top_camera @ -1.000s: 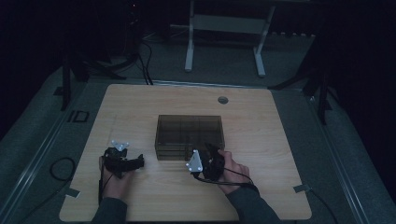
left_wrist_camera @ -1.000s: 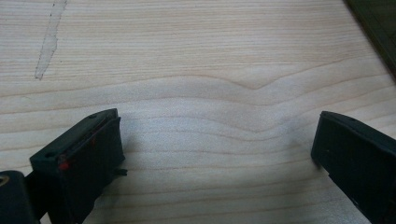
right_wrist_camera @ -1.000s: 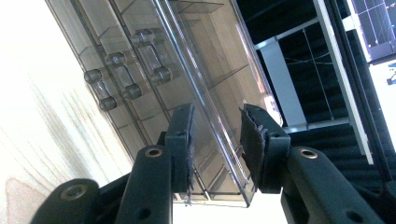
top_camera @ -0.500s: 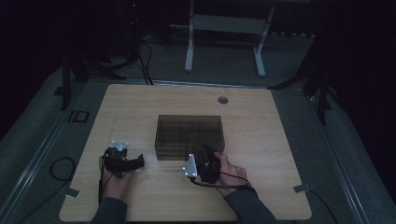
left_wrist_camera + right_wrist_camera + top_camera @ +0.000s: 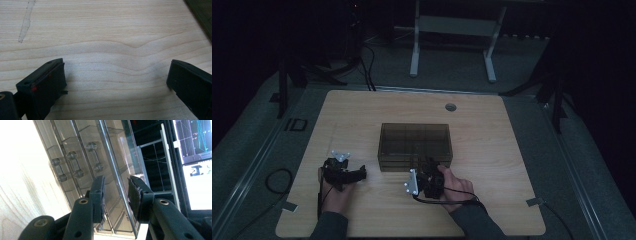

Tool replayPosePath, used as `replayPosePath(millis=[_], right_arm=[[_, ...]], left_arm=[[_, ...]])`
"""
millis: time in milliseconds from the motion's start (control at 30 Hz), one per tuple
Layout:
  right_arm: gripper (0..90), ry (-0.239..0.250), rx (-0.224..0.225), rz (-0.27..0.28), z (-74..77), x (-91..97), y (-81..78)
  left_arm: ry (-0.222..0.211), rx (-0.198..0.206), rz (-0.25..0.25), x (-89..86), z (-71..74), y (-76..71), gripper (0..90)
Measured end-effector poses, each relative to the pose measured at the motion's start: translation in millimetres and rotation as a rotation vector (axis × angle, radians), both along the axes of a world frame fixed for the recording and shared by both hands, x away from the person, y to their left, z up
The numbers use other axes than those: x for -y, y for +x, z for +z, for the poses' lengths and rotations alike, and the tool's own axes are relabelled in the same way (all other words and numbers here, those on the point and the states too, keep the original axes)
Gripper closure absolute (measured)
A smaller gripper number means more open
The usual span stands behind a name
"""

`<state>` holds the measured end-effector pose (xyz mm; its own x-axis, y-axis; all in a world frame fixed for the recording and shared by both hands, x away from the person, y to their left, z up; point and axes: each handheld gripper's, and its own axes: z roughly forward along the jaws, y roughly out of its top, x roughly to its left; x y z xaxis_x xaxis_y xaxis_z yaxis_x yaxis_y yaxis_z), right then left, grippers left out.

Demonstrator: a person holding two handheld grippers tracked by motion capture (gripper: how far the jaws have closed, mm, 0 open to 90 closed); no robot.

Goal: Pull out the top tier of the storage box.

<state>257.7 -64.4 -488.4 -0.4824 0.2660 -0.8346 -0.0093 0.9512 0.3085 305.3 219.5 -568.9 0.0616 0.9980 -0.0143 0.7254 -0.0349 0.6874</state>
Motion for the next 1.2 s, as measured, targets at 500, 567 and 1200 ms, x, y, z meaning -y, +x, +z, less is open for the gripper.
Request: replayPosePath(millis=[500, 567, 1200], right_arm=[[72.6, -0.06, 0.029, 0.02, -10.9, -7.4, -2.5], [73.4, -0.072, 0.037, 0.022, -12.1, -8.2, -2.4], [76.3, -0.13, 0.071, 0.04, -21.3, -14.6, -2.0]], left_arm=[[0.0, 0.0, 0.0, 0.0, 0.0, 0.0, 2.3], [0.0, 0.0, 0.0, 0.0, 0.0, 0.0, 2.3], [0.0, 0.0, 0.0, 0.0, 0.0, 0.0, 2.3]])
